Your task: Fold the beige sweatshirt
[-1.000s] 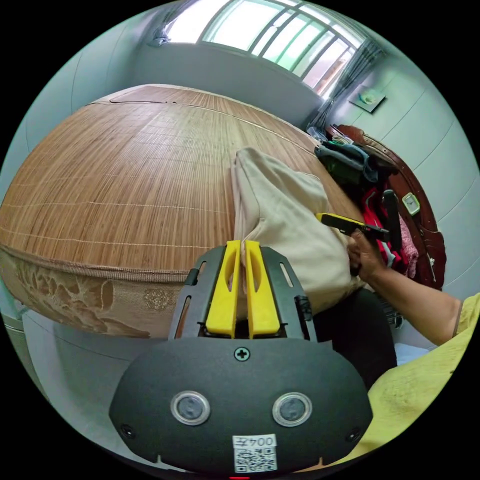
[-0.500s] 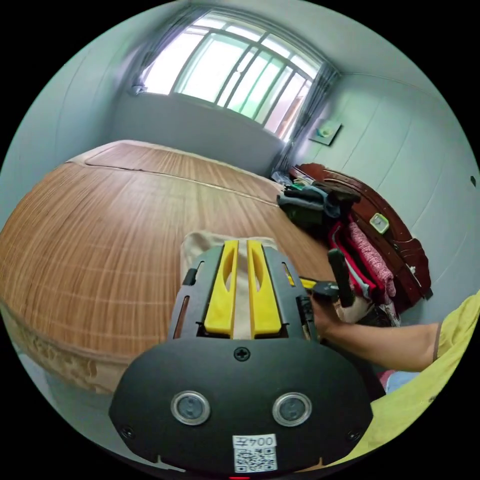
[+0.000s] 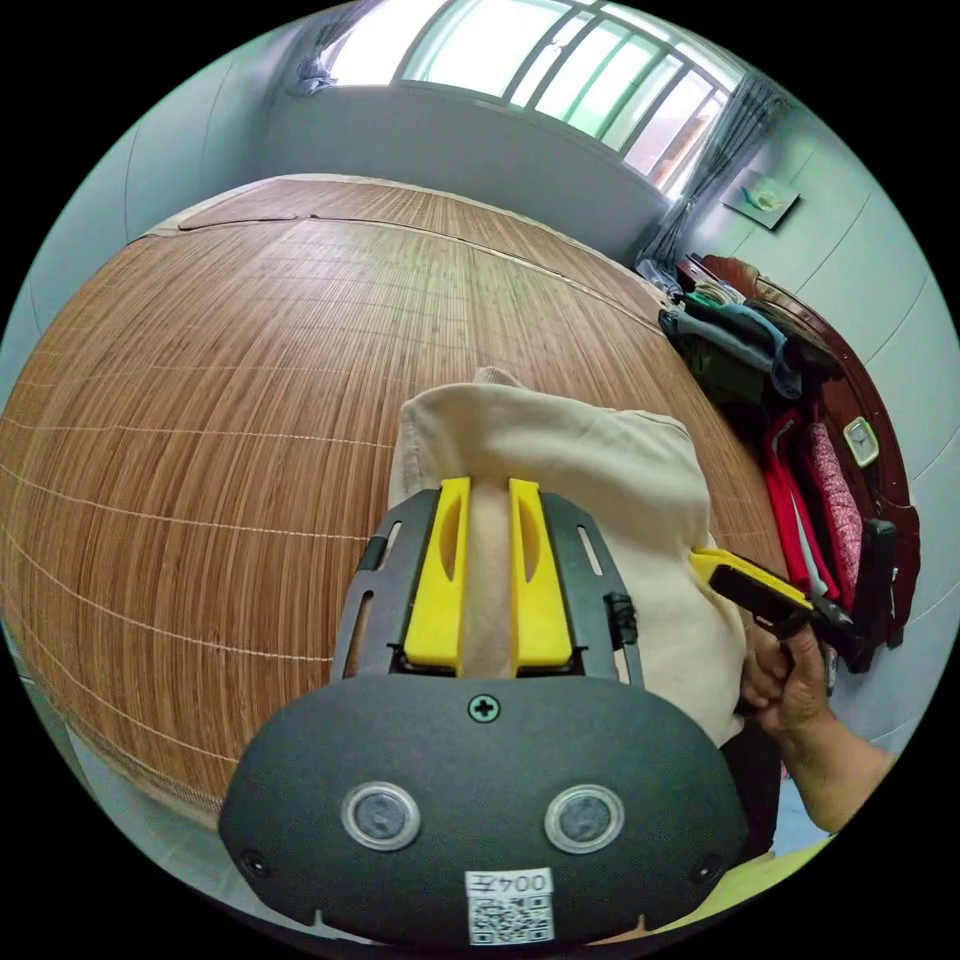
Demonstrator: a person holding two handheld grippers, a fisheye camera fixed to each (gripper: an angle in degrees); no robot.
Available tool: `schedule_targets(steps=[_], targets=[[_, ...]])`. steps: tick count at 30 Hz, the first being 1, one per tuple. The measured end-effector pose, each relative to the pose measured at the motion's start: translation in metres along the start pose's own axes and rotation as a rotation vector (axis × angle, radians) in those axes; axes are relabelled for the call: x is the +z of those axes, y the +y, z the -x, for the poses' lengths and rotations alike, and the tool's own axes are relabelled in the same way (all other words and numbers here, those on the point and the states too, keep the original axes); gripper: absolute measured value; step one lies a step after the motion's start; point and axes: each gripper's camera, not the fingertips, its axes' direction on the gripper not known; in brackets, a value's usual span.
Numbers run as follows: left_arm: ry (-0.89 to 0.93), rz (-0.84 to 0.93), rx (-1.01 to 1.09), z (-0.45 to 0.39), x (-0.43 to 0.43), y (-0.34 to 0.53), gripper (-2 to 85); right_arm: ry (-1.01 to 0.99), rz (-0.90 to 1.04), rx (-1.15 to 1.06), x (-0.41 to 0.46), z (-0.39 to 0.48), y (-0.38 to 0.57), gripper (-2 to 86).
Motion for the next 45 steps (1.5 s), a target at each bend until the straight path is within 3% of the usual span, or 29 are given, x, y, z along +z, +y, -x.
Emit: schedule_targets(steps=[5, 9, 15, 21, 22, 24, 26, 30, 37, 42, 45], targets=[[0.011, -0.006, 0.002, -0.005, -0.001, -0.003, 5.6, -0.127, -0.12, 0.118, -0.051, -0.071, -0.035, 12.7], [0.011, -0.006, 0.005, -0.009, -0.002, -0.006, 5.8, -0.352, 0.008, 0.221, -0.037, -0.128, -0.082, 14.3], [0.024, -0.008, 0.0, -0.011, -0.003, -0.011, 5.9, -0.325, 0.134, 0.274, -0.016, -0.168, -0.114, 14.7], [0.026, -0.009, 0.007, -0.015, -0.004, -0.016, 6.3, -0.423, 0.213, 0.269, 0.005, -0.181, -0.122, 10.2], [0.026, -0.009, 0.008, -0.016, -0.004, -0.017, 6.4, -0.421, 0.187, 0.248, 0.0, -0.178, -0.124, 7.8], [0.026, -0.01, 0.011, -0.017, -0.005, -0.018, 6.4, -0.245, 0.083, 0.166, -0.022, -0.159, -0.127, 5.2], [0.018, -0.007, 0.019, -0.02, -0.004, -0.02, 6.3, -0.001, 0.102, 0.065, -0.014, -0.138, -0.128, 4.2], [0.024, -0.005, 0.01, -0.018, -0.005, -0.024, 5.9, -0.13, 0.096, 0.125, -0.021, -0.156, -0.122, 5.0], [0.034, 0.001, -0.001, -0.016, -0.008, -0.032, 5.6, -0.32, 0.103, 0.147, -0.108, -0.172, -0.012, 9.8], [0.123, 0.04, -0.066, -0.001, -0.017, -0.049, 6.3, -0.431, 0.131, 0.236, -0.118, -0.168, 0.07, 11.0], [0.174, -0.034, -0.055, -0.019, -0.046, -0.058, 7.2, -0.471, 0.142, 0.279, -0.11, -0.17, 0.091, 11.2]])
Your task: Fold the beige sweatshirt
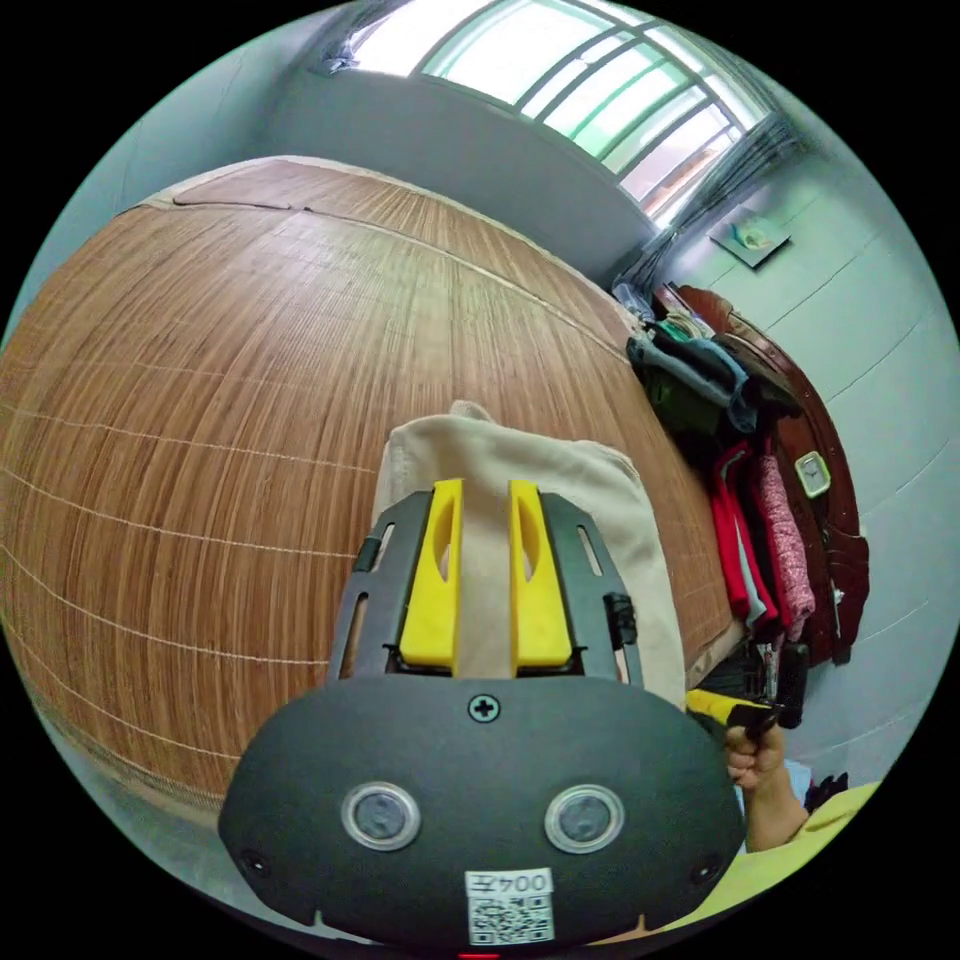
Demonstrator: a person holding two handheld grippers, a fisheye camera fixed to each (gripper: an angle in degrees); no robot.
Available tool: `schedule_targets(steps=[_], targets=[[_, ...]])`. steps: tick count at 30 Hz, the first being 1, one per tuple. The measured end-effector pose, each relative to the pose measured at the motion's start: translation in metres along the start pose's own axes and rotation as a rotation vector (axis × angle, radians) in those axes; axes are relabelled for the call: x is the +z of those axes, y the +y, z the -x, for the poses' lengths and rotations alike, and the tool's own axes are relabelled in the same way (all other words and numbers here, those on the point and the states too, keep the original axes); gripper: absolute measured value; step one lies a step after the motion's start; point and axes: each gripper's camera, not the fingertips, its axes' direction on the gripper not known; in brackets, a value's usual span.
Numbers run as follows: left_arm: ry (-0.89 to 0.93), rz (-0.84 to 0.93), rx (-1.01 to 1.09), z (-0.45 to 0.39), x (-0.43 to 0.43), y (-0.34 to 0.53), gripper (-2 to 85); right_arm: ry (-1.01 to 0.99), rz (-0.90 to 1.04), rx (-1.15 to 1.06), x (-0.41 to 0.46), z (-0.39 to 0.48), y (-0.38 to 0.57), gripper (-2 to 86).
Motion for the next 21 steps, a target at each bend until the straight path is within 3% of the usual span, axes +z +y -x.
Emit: schedule_targets(steps=[4, 10, 16, 21], targets=[[0.058, 0.015, 0.201, -0.083, 0.011, -0.009, 8.6, -0.04, 0.0, 0.036, 0.006, -0.009, 0.0, 11.9], [0.042, 0.145, 0.415, -0.173, 0.092, -0.014, 8.0, -0.034, 0.048, 0.06, 0.02, -0.011, -0.002, 12.9], [-0.048, 0.247, 0.379, -0.167, 0.15, -0.031, 5.6, 0.007, 0.042, 0.06, 0.031, -0.005, 0.003, 9.5], [0.046, 0.238, 0.269, -0.13, 0.164, -0.031, 2.6, 0.049, 0.011, 0.049, 0.038, -0.001, 0.015, 7.3]])
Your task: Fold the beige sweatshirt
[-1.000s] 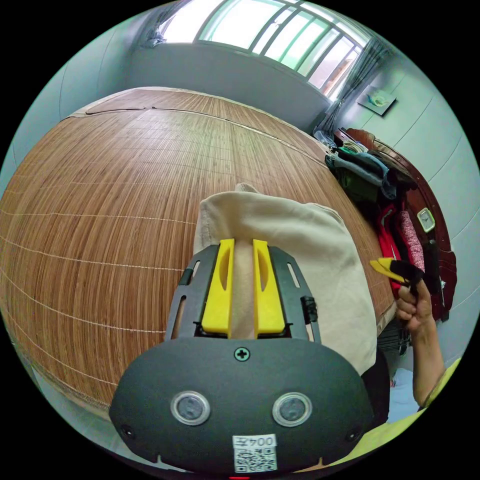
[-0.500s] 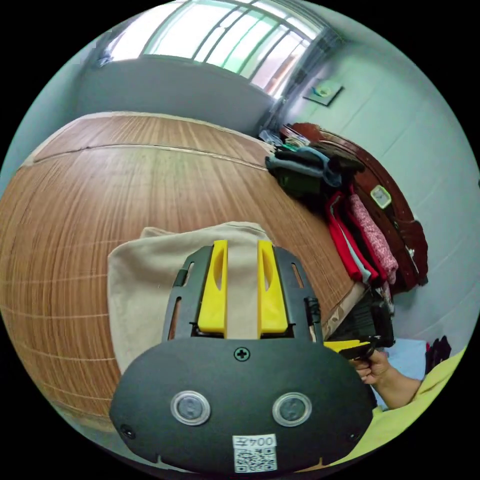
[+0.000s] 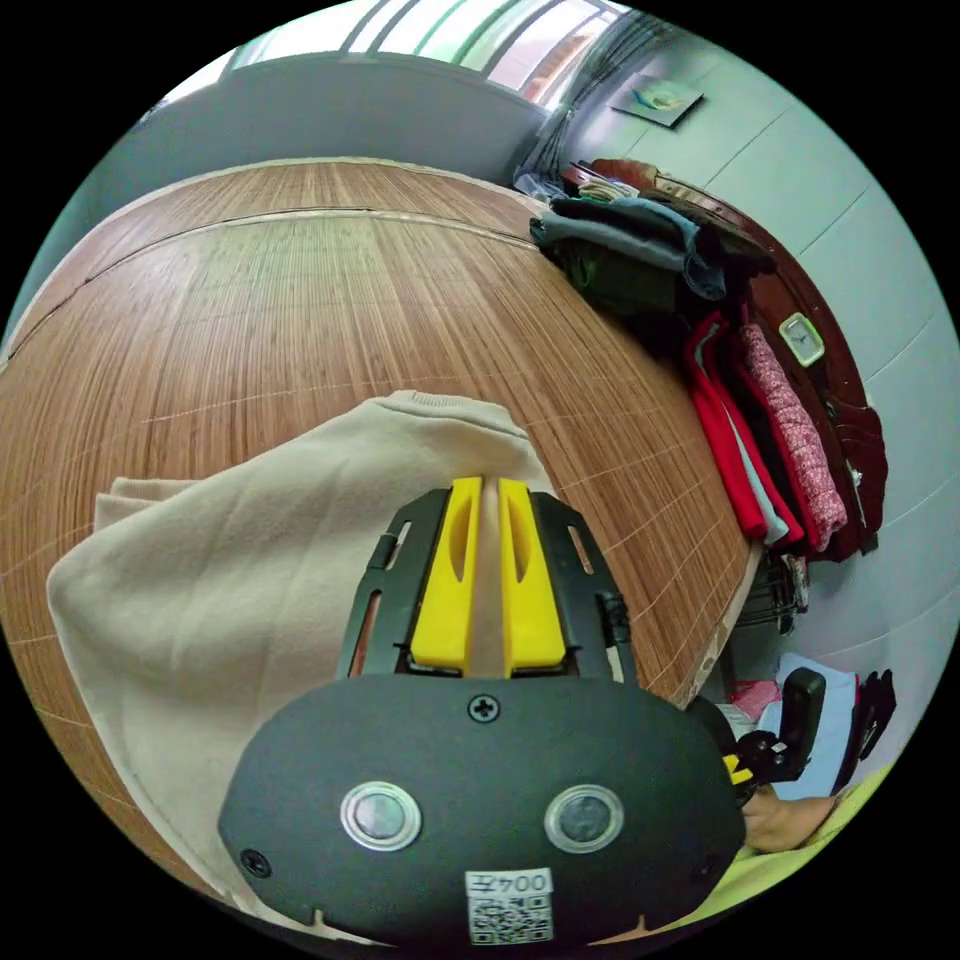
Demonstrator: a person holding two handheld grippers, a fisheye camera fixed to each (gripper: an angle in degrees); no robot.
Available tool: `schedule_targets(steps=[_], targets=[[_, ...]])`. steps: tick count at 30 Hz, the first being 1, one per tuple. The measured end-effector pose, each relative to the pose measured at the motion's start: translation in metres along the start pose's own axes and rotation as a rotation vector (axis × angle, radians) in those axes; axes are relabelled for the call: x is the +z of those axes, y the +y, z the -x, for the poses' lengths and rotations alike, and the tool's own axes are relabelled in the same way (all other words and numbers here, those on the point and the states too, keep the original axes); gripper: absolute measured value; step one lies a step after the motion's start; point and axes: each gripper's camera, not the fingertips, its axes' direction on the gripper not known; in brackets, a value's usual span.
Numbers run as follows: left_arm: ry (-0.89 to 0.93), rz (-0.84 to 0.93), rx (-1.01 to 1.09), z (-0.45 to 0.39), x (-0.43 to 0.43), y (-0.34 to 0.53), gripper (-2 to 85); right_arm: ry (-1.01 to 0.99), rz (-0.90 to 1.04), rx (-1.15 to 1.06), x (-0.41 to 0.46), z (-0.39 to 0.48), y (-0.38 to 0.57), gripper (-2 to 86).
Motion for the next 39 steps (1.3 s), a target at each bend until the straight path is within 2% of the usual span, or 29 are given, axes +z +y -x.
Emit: schedule_targets(steps=[6, 9, 11, 15, 20, 24, 30, 35, 39], targets=[[0.163, 0.013, -0.097, 0.031, -0.005, 0.006, 2.4, 0.027, 0.022, -0.033, 0.004, 0.01, 0.007, 7.8], [0.27, -0.017, -0.129, 0.036, -0.042, 0.017, 3.4, 0.093, 0.009, -0.094, -0.009, 0.025, 0.022, 8.4], [0.314, -0.112, -0.126, 0.039, -0.096, 0.049, 4.4, 0.147, -0.041, -0.155, -0.024, 0.039, 0.04, 8.4], [0.28, -0.196, -0.141, 0.061, -0.173, 0.137, 4.6, 0.145, -0.119, -0.201, -0.039, 0.05, 0.066, 7.8], [0.263, -0.275, -0.382, 0.113, -0.212, 0.282, 2.2, 0.098, -0.155, -0.193, -0.038, 0.056, 0.098, 6.7], [0.139, -0.131, -0.425, 0.135, -0.184, 0.308, 1.1, 0.129, -0.147, -0.208, -0.031, 0.069, 0.116, 6.4], [0.198, -0.156, -0.445, 0.129, -0.197, 0.316, 0.5, 0.149, -0.178, -0.247, -0.034, 0.096, 0.143, 6.3], [0.458, -0.359, -0.509, 0.109, -0.234, 0.388, 1.0, 0.119, -0.18, -0.238, -0.027, 0.097, 0.153, 6.2], [0.61, -0.415, -0.576, 0.095, -0.232, 0.442, 1.0, 0.076, -0.169, -0.222, -0.02, 0.095, 0.155, 6.2]])
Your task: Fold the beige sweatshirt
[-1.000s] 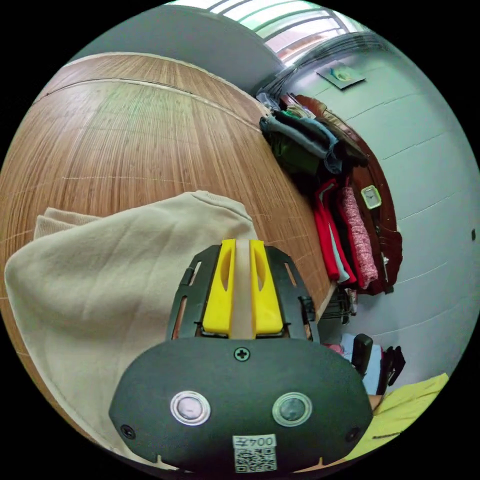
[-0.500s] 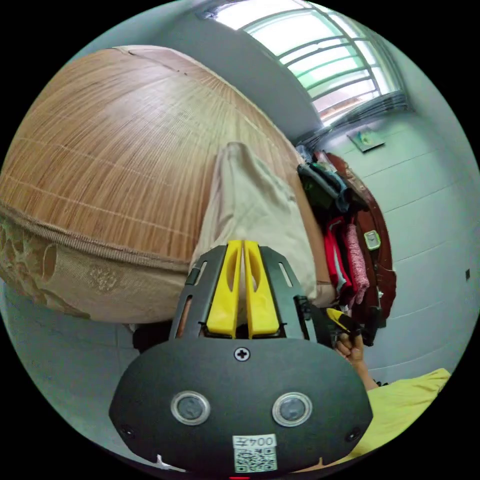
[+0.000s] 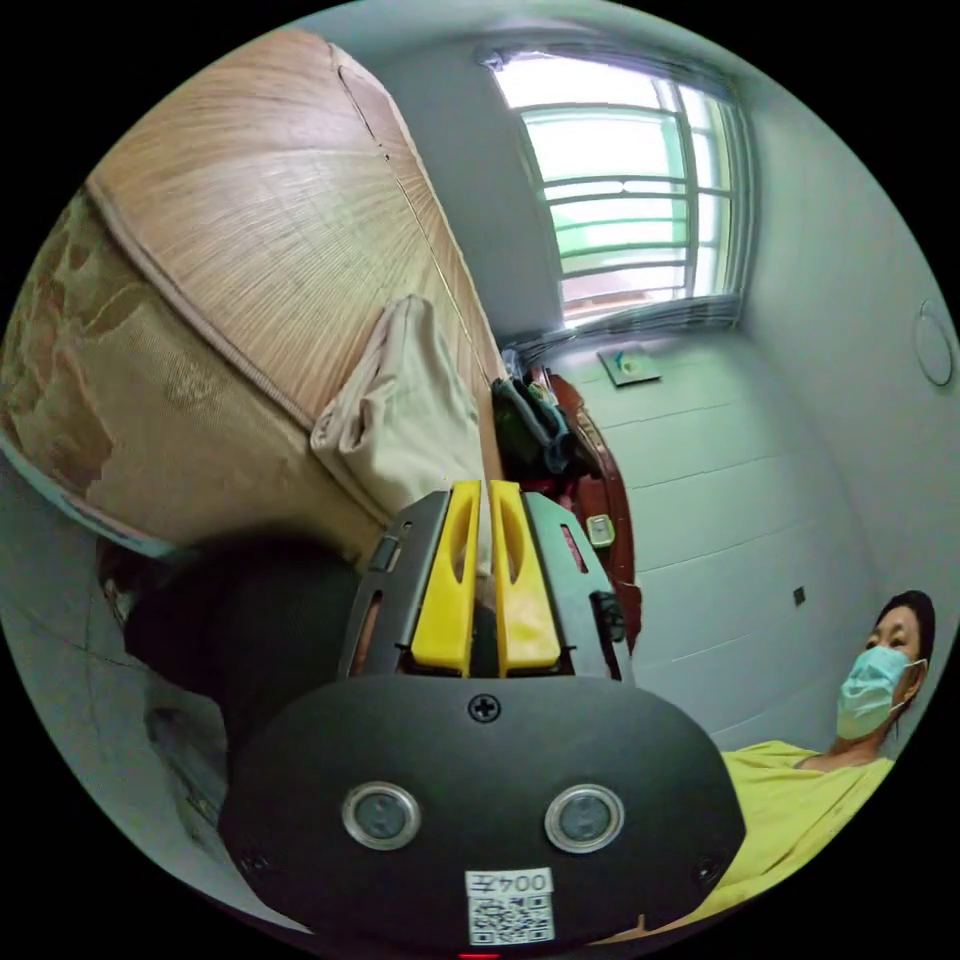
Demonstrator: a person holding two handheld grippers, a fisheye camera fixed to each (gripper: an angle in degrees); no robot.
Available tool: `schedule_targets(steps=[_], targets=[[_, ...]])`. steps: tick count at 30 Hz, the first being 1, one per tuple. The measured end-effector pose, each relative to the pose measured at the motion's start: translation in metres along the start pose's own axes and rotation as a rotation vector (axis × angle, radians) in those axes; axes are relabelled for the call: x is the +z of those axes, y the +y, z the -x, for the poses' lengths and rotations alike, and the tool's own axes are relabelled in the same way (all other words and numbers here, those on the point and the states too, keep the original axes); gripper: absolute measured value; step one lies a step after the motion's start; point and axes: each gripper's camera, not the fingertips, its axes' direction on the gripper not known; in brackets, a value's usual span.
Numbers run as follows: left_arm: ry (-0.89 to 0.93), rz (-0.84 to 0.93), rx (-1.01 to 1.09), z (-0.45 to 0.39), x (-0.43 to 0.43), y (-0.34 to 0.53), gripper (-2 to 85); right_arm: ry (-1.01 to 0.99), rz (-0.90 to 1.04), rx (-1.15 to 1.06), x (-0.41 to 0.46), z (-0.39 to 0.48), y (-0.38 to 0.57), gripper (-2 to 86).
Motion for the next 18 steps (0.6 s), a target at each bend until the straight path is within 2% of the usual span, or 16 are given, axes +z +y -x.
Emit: schedule_targets(steps=[3, 6, 9, 11, 13, 18], targets=[[0.03, -0.005, -0.022, 0.001, -0.002, 0.026, 0.7, -0.013, 0.01, 0.003, 0.004, 0.002, -0.001, 6.3], [-0.063, 0.008, 0.032, -0.017, 0.006, 0.032, 0.5, 0.015, 0.019, -0.01, 0.006, 0.007, -0.005, 6.4], [-0.271, 0.069, 0.177, -0.051, 0.034, 0.021, 0.5, 0.08, 0.04, -0.048, 0.015, 0.016, -0.02, 6.4], [-0.459, 0.142, 0.308, -0.075, 0.07, 0.007, 0.6, 0.18, 0.06, -0.09, 0.028, 0.027, -0.043, 6.4], [-0.572, 0.192, 0.381, -0.085, 0.098, -0.002, 0.7, 0.27, 0.083, -0.127, 0.042, 0.038, -0.064, 6.3], [-0.801, 0.397, 0.43, -0.077, 0.168, -0.009, 1.1, 0.513, 0.213, -0.237, 0.097, 0.062, -0.104, 5.1]])
